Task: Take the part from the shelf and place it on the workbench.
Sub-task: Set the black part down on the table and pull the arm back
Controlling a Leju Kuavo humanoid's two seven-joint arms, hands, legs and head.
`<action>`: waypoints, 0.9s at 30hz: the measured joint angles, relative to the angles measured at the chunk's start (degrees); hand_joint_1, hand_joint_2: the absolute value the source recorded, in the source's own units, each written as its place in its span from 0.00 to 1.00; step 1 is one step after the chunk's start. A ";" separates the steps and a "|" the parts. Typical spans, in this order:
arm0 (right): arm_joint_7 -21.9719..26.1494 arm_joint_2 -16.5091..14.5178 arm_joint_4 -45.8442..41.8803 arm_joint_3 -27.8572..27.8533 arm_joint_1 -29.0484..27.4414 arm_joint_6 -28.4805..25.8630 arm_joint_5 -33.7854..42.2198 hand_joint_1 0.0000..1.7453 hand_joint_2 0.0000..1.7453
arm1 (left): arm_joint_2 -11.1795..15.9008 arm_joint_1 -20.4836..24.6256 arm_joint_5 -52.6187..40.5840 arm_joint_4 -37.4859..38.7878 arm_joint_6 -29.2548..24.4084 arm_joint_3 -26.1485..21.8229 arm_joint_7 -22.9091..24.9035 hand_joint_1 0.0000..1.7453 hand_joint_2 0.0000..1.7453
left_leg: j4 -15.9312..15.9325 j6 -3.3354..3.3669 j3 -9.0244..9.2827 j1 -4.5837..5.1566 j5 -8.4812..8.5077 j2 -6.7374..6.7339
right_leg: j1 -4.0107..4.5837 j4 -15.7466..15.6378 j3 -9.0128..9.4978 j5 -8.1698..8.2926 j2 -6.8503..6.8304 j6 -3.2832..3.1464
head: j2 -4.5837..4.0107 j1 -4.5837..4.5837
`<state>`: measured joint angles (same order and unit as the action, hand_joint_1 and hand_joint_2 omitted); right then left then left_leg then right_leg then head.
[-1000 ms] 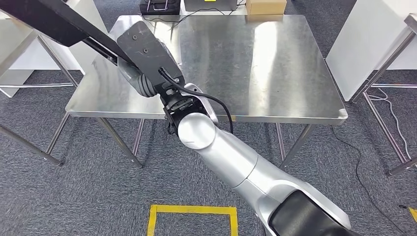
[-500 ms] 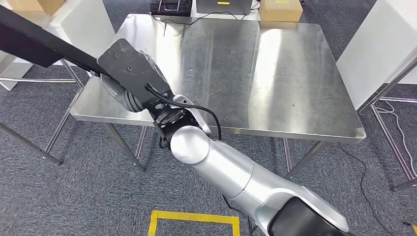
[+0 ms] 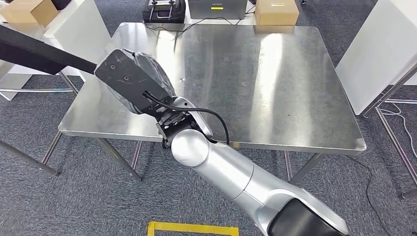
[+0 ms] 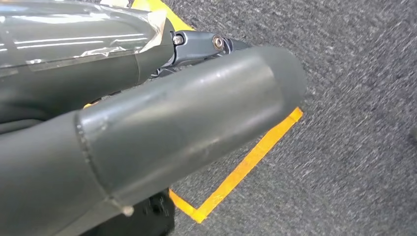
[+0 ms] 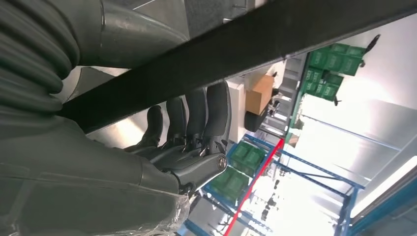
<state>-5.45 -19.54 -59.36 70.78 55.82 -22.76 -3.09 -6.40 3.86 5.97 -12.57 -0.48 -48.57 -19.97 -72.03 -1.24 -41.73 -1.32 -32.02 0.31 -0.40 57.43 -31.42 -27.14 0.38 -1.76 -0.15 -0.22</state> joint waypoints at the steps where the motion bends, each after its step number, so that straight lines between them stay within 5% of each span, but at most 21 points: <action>1: -0.01 -0.01 0.05 -0.11 -0.14 0.02 -0.04 1.00 1.00 | 0.02 0.00 0.00 0.00 0.00 0.00 0.01 0.00 0.00 | 2.79 0.06 0.39 -0.03 2.08 -0.08 | -0.01 -0.01 0.77 -0.58 0.06 0.14 | 0.00 0.01; 2: -0.01 -0.01 0.08 -0.25 -0.20 0.03 -0.10 1.00 1.00 | 0.05 -0.02 0.00 0.00 0.00 0.00 0.02 0.00 0.00 | 6.75 0.21 1.35 -0.04 5.23 -0.20 | 0.00 -0.04 1.54 -1.22 0.07 0.33 | -0.01 0.00; 4: -0.03 0.00 0.12 -0.46 -0.19 0.12 -0.59 1.00 1.00 | 0.11 -0.03 -0.02 0.00 -0.01 -0.02 0.03 0.00 0.00 | 12.46 0.78 2.99 0.28 8.87 -0.38 | 0.16 -0.19 2.69 -2.30 0.07 0.92 | -0.01 0.03; 8: -0.79 -0.02 0.15 -1.13 -0.44 0.80 -3.90 1.00 1.00 | 0.05 -0.03 -0.05 0.00 -0.19 -0.10 0.08 0.00 0.00 | 14.23 2.51 4.51 0.66 9.22 -0.35 | 0.64 0.27 3.36 -2.96 0.09 2.37 | -0.01 0.02; 10: -1.52 0.02 0.20 -1.38 -0.39 0.82 -6.61 1.00 1.00 | 0.02 0.03 -0.04 0.00 -0.22 -0.23 0.10 0.00 0.00 | 14.59 3.13 5.32 0.52 9.00 -0.20 | 0.63 4.43 0.71 -3.22 0.05 2.68 | -0.01 0.09; 13: -3.44 0.14 0.72 -1.82 -0.66 1.29 -12.02 1.00 1.00 | 0.07 0.04 -0.20 0.00 -0.24 -0.43 0.23 0.00 0.00 | 14.73 3.78 6.23 0.58 7.95 0.01 | 0.49 14.73 -7.12 -6.13 0.03 2.41 | -0.01 0.07; 15: -4.59 0.20 1.44 -2.44 -1.13 1.98 -14.81 1.00 1.00 | 0.07 -0.06 -0.37 0.00 -0.24 -0.48 0.38 0.00 0.00 | 14.73 3.83 7.41 0.63 6.92 0.29 | 0.46 15.68 -9.78 -7.27 0.03 2.37 | -0.01 0.10; 16: -4.94 0.20 1.78 -2.75 -1.27 2.22 -15.65 1.00 1.00 | 0.07 -0.10 -0.41 0.00 -0.24 -0.51 0.43 0.00 0.00 | 14.73 3.76 8.19 0.65 6.35 0.45 | 0.45 13.42 -9.76 -6.10 0.02 2.65 | -0.01 0.11; 18: -5.41 0.20 2.31 -3.30 -1.27 2.45 -16.92 1.00 1.00 | 0.01 -0.09 -0.42 0.02 -0.24 -0.61 0.47 0.00 0.00 | 14.66 3.47 9.64 0.76 5.21 0.70 | 0.50 5.89 -8.47 -0.72 -0.01 3.46 | -0.01 0.13; 20: -6.83 0.20 2.78 -3.68 -1.04 2.49 -20.15 1.00 1.00 | -0.02 -0.05 -0.46 0.04 -0.24 -0.73 0.57 0.00 0.00 | 14.55 2.95 10.54 1.00 4.22 0.88 | 0.59 0.91 -7.22 3.72 -0.05 3.21 | -0.01 0.11; 22: -9.67 0.10 3.62 -4.03 -0.57 2.78 -26.45 1.00 1.00 | 0.03 -0.01 -0.47 0.04 -0.26 -0.93 0.67 0.00 0.00 | 14.46 2.71 11.15 1.18 3.51 0.95 | 0.36 0.00 -6.48 5.14 -0.02 2.51 | -0.01 0.00; 25: -12.70 0.05 5.63 -5.08 -0.13 3.70 -34.87 1.00 1.00 | 0.03 0.02 -0.33 0.04 -0.37 -1.42 0.53 0.00 0.00 | 14.65 3.69 11.54 1.12 3.08 0.83 | 0.19 -0.16 -6.06 5.75 0.28 2.72 | -0.01 -0.13; 27: -13.73 0.05 7.40 -6.50 -0.08 4.17 -38.50 1.00 1.00 | -0.03 0.06 -0.39 0.04 -0.48 -1.55 -0.37 0.00 0.00 | 15.02 3.72 11.71 1.07 3.07 0.70 | 0.34 -0.17 -6.08 5.57 0.45 2.50 | -0.01 -0.11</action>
<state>-19.18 -19.49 -51.97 64.28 55.74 -18.59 -41.58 -6.44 3.93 5.58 -12.52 -0.96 -50.11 -20.35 -57.01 2.47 -30.02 -0.25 -28.95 1.01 -0.06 57.25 -37.50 -21.56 0.83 0.74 -0.15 -0.33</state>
